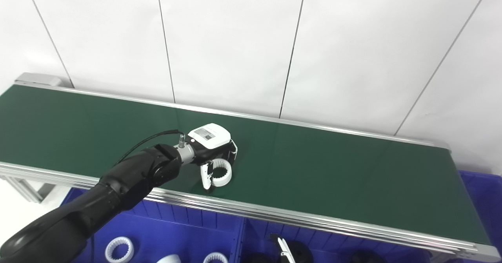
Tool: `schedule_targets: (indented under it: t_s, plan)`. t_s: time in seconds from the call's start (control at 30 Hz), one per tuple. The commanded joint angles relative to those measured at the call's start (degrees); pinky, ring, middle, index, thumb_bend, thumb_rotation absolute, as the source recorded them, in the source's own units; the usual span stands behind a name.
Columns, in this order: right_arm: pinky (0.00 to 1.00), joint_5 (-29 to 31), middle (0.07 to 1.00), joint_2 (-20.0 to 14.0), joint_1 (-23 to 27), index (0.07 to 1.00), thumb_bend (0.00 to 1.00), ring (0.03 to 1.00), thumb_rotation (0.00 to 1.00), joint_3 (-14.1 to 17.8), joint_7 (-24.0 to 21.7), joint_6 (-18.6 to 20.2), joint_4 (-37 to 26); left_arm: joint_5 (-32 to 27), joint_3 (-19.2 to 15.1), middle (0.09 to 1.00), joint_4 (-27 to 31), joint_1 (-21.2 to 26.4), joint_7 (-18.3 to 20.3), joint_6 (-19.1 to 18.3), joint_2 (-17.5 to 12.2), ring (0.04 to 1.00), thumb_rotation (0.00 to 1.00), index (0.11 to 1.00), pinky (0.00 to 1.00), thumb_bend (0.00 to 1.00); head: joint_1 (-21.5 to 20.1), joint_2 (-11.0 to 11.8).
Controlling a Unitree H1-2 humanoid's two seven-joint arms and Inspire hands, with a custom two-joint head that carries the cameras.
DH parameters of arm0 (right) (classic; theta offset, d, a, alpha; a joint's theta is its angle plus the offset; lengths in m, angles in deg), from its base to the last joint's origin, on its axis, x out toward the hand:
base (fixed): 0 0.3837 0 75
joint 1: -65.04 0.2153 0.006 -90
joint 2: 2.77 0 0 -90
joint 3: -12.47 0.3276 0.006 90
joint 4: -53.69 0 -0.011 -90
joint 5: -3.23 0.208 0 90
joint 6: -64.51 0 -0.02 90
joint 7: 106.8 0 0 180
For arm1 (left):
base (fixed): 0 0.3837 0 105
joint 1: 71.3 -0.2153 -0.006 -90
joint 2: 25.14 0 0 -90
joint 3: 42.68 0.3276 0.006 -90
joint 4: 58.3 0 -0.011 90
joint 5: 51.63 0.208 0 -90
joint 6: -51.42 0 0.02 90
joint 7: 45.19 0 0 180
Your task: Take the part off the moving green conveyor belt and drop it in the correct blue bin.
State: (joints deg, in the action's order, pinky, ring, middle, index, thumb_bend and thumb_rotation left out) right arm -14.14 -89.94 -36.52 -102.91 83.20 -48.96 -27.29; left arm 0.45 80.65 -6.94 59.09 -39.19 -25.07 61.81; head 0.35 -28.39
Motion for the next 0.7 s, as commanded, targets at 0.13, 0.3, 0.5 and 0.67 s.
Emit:
schedule_targets:
  t_s: [0.13,0.3,0.5,0.67]
  plan:
    - [0.93,0.2,0.987,0.3,0.1,0.965,0.42,0.962,0.97,0.6,-0.2,-3.4,-2.2,-3.0,-3.1,0.478,9.6,-0.1,2.7,-1.4,-2.5,0.270,0.00,0.395,0.18,0.54,0.4,-0.1]
    - [0.92,0.0,0.984,0.3,0.4,0.964,0.41,0.959,0.97,0.5,-0.1,-3.4,-2.2,-6.6,-6.6,0.478,20.2,-2.2,7.7,-2.3,-5.4,0.275,0.00,0.385,0.19,0.54,0.9,-0.3]
    - [0.93,0.1,0.987,0.3,0.9,0.968,0.40,0.961,0.97,0.4,-0.4,-3.4,-1.8,-9.8,-9.7,0.478,28.9,-4.8,12.2,-3.7,-7.7,0.278,0.00,0.382,0.19,0.54,0.8,-1.2]
    - [0.94,0.1,0.988,1.2,1.8,0.970,0.42,0.967,0.98,1.2,-1.5,-3.4,-1.2,-14.0,-13.1,0.477,35.5,-8.5,14.9,-4.7,-8.6,0.264,0.00,0.362,0.19,0.54,-0.3,-3.3]
